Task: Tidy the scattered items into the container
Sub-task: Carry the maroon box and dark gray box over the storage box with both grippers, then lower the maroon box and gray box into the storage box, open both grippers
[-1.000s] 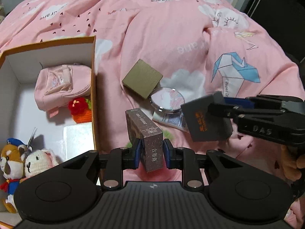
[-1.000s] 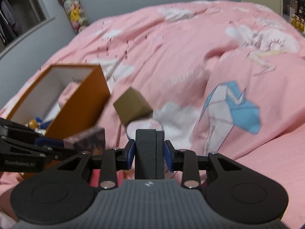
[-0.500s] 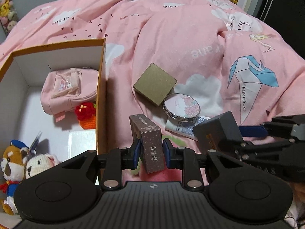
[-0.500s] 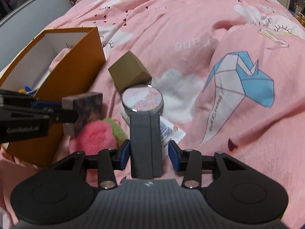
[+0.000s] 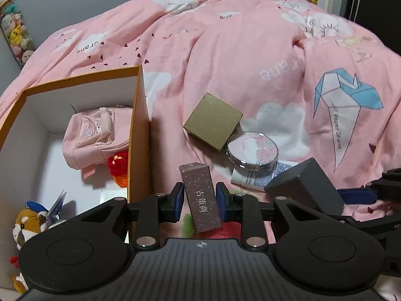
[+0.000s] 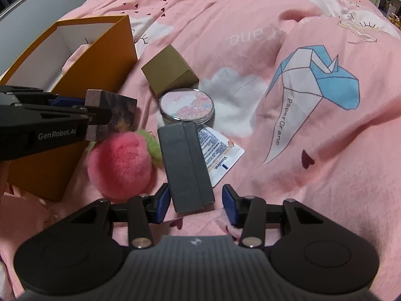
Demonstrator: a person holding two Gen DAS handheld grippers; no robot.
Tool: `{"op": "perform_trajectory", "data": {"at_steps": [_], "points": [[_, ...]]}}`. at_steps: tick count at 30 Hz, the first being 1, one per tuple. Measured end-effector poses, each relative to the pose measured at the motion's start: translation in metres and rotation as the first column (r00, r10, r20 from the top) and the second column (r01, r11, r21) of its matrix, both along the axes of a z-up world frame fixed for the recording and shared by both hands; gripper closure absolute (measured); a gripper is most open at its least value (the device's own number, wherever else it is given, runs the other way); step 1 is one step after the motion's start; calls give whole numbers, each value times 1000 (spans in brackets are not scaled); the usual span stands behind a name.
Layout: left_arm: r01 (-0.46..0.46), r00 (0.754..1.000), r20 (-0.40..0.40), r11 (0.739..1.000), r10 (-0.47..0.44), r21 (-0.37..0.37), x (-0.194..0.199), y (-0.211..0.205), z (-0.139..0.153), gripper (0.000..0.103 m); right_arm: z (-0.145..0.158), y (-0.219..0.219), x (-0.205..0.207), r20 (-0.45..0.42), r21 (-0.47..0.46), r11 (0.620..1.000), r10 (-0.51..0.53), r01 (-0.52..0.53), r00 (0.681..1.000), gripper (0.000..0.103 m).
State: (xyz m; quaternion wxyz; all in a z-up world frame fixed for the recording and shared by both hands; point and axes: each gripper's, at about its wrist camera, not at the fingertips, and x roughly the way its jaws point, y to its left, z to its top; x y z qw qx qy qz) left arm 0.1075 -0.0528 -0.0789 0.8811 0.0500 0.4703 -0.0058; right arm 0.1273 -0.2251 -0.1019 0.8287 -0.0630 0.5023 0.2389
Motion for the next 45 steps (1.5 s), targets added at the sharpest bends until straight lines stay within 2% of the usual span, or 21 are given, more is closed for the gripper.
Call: {"op": "perform_trajectory", "data": {"at_steps": [7,12,17,19,22,24,27,31,41,45], "points": [[8,999,46,996,-4,-84,-12,11,14,77,21,-6,-8,93,56,998,-27,21,995,65],[49,994,106,985,-31,-167,-26,19,44,77,45,-9,-8,154,111,993,-53,36,987,67],[49,990,140,967,-14,-251,-39,41,80,77,74,-7,-7,196,202,979,-51,10,979,67],[42,987,163,964,1,-263,-43,53,93,77,86,-5,-4,193,278,960,-52,-3,980,66],[19,980,195,967,32,-254,-49,71,111,77,102,-2,4,142,442,896,-34,-32,989,66],[2,977,208,971,49,-238,-51,82,120,77,112,8,7,145,495,866,-6,-67,989,66],[-29,974,213,977,75,-211,-52,101,128,77,121,34,11,178,500,858,33,-119,983,66],[-85,972,200,981,120,-177,-47,127,128,77,120,70,20,163,503,849,90,-161,983,66],[-150,975,129,968,178,-202,-32,181,97,77,93,141,29,94,436,881,158,-183,983,66],[-178,974,107,969,198,-174,-22,197,85,77,79,162,29,83,392,899,178,-197,980,66]]}}
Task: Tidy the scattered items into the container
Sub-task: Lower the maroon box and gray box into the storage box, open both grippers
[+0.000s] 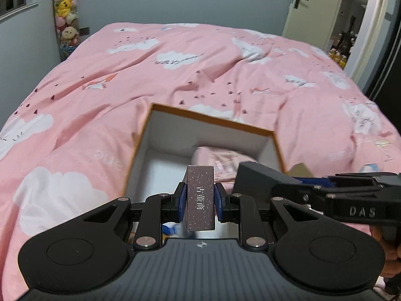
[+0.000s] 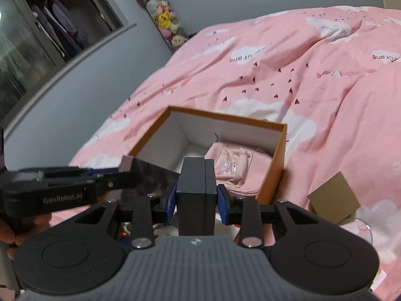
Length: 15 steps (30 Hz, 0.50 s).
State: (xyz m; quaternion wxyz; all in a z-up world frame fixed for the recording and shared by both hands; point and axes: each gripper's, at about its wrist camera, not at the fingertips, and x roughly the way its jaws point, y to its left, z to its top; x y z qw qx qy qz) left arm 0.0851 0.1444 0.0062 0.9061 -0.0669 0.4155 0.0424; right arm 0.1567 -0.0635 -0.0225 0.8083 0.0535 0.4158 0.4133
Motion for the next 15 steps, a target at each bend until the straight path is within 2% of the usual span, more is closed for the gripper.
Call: {"op": "perform_trajectory", "data": {"at_steps": [5,10,15], "points": [[17,997,-71,1000,-16,24,16,14,-9,77,-12,23,8,-45,-20,1000,21,-22,999,66],[74,992,-106,992,-63,99,27,15,-10,77,-15,41,27,-99,29,1000,9,-6,995,66],[132,982,-155,981,-109,143,31,14,-18,77,-33,64,43,-220,28,999,34,-28,975,66]]}}
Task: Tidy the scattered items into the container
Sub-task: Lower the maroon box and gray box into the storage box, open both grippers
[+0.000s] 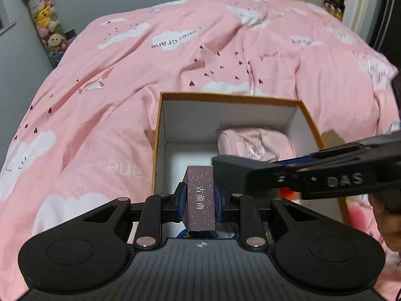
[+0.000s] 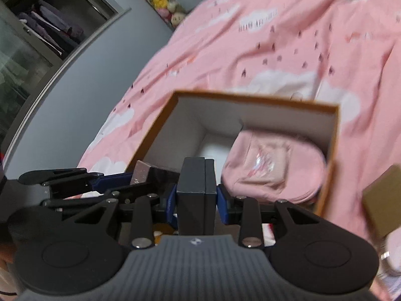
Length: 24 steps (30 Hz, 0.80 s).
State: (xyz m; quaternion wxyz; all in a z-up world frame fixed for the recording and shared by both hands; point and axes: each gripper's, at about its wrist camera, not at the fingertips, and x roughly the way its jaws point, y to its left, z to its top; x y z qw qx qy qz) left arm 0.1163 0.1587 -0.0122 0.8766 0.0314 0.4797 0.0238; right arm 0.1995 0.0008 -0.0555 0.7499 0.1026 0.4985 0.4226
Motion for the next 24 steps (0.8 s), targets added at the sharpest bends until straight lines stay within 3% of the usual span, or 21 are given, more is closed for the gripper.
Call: {"op": "perform_trajectory", "data": {"at_steps": [7,14,24], "points": [[-1,998,-57,1000,3,30,8,6,-11,77,-20,20,13,-107,-4,1000,-5,5,994,66],[0,997,-82,1000,1,5,17,12,-16,76,-33,33,21,-183,-6,1000,-3,2,983,58],[19,1000,-23,1000,-19,-13,8,17,0,76,-43,32,27,-250,32,999,-22,31,968,55]]}}
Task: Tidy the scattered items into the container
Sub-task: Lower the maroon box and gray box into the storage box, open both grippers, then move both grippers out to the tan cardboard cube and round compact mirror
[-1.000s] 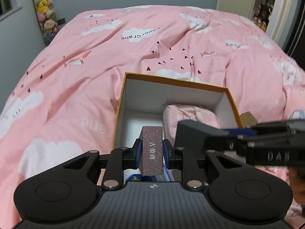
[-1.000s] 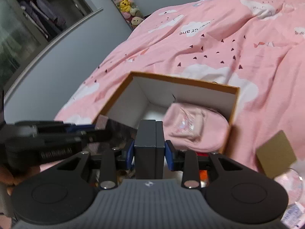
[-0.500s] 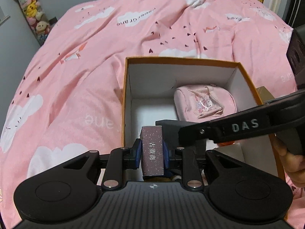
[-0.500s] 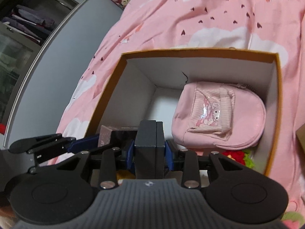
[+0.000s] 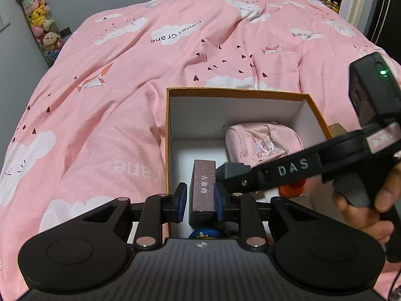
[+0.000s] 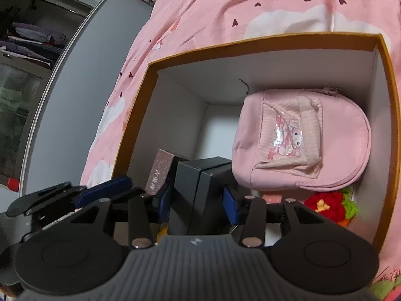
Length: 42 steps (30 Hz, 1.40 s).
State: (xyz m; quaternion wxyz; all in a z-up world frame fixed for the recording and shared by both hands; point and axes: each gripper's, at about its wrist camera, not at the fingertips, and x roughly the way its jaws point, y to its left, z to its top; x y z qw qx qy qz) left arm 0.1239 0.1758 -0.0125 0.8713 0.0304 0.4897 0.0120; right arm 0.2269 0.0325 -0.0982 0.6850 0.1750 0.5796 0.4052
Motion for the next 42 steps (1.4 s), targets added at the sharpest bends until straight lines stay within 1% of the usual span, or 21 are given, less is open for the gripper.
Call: {"op": "perform_trajectory", "data": {"at_steps": [6,7,10,14,18,20,25,29,35,42], "points": [[-12,1000,15,1000,12,-10,-10,1,1,76,-8,2,5,-47,27,998,-51,53,998,56],[-13,1000,17,1000,13,-12,-13,0,0,76,-10,3,6,-63,35,997,-60,62,996,59],[-13,1000,25,1000,14,-11,-20,-1,1,76,-16,5,11,-124,68,993,-85,94,989,61],[2,1000,28,1000,-1,-11,-27,-3,1,76,-23,11,12,-192,100,989,-89,110,977,61],[4,1000,25,1000,-4,-3,-30,-5,-2,76,-24,9,9,-209,104,988,-89,112,974,61],[-1,1000,26,1000,1,-2,-32,-5,-4,76,-25,3,6,-209,106,988,-92,116,974,61],[-13,999,30,1000,14,-20,-37,-3,-4,76,-22,14,4,-182,89,989,-101,119,978,57],[-30,999,26,999,31,-19,-40,-1,-5,76,-19,15,1,-186,94,988,-102,121,977,57],[-42,998,43,998,44,-35,-47,-2,-2,76,-5,26,-4,-120,74,993,-87,96,989,57],[-49,997,60,998,52,-48,-52,-3,2,76,7,30,-3,-82,51,994,-88,92,993,57]]}}
